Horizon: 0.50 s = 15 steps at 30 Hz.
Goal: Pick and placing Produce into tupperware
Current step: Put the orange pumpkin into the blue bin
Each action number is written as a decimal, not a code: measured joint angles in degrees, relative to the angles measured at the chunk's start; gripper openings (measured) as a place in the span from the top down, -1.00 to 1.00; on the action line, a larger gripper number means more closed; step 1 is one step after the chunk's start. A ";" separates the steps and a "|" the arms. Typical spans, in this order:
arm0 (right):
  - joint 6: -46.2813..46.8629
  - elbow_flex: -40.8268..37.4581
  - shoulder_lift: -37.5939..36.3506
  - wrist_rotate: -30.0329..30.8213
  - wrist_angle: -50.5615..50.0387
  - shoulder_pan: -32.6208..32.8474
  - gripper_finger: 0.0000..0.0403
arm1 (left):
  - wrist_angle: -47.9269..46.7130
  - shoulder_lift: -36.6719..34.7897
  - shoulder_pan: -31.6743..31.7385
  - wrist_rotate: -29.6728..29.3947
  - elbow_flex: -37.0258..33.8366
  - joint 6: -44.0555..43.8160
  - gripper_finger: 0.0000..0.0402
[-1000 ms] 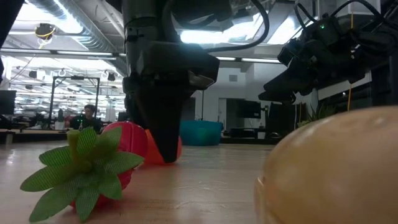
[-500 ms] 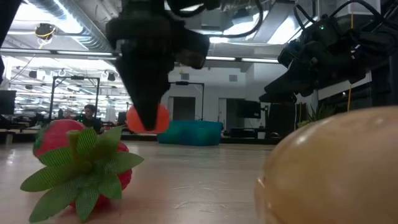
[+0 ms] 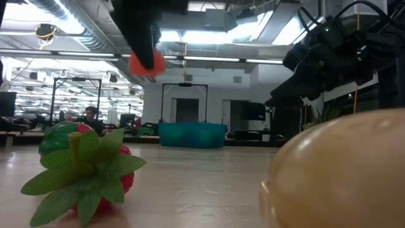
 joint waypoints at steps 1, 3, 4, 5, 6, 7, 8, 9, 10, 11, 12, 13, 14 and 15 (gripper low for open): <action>0.01 0.00 0.00 0.00 -0.16 -0.01 -0.04 | -0.63 -1.22 -0.55 -1.59 -0.02 -0.09 -0.17; -0.01 0.00 0.00 0.00 -0.37 -0.01 -0.04 | -0.58 -3.90 -1.68 -5.05 -0.31 -0.51 -0.17; -0.01 0.00 0.00 0.00 -0.54 -0.02 -0.04 | -0.40 -5.24 -2.26 -6.89 -0.74 -1.36 -0.17; -0.01 0.00 0.00 0.00 -0.63 -0.01 -0.04 | -0.34 -6.55 -2.95 -8.45 -1.47 -2.52 -0.17; -0.01 0.00 0.00 -0.01 -0.65 0.00 -0.04 | -0.36 -7.66 -3.64 -9.65 -2.39 -3.69 -0.17; 0.02 0.00 0.00 0.00 -0.63 0.00 -0.04 | -0.16 -8.79 -4.32 -10.71 -3.45 -4.87 -0.17; 0.10 0.00 0.00 -0.02 -0.65 0.00 -0.04 | -0.01 -10.02 -5.22 -11.96 -4.74 -6.32 -0.17; 0.17 0.00 0.00 -0.02 -0.65 0.00 -0.04 | 0.01 -11.27 -6.12 -13.27 -6.21 -8.02 -0.17; 0.19 0.00 0.00 -0.02 -0.67 0.00 -0.04 | 0.51 -12.55 -7.01 -14.21 -7.77 -9.73 -0.17; 0.19 0.00 0.00 -0.02 -0.70 0.00 -0.04 | 1.50 -13.73 -7.98 -15.02 -9.64 -11.57 -0.17; 0.17 0.00 -0.01 -0.02 -0.68 0.00 -0.04 | 2.85 -14.87 -9.01 -15.83 -11.73 -13.35 -0.17; 0.17 0.00 0.00 -0.02 -0.66 0.11 -0.04 | 4.68 -15.89 -10.04 -16.70 -14.01 -14.69 -0.17; 0.13 0.00 0.00 -0.02 -0.66 0.18 -0.04 | 7.67 -16.80 -10.94 -17.93 -16.38 -15.40 -0.17; 0.02 0.00 0.00 -0.02 -0.53 0.32 -0.04 | 11.30 -17.66 -11.77 -19.13 -18.65 -15.53 -0.17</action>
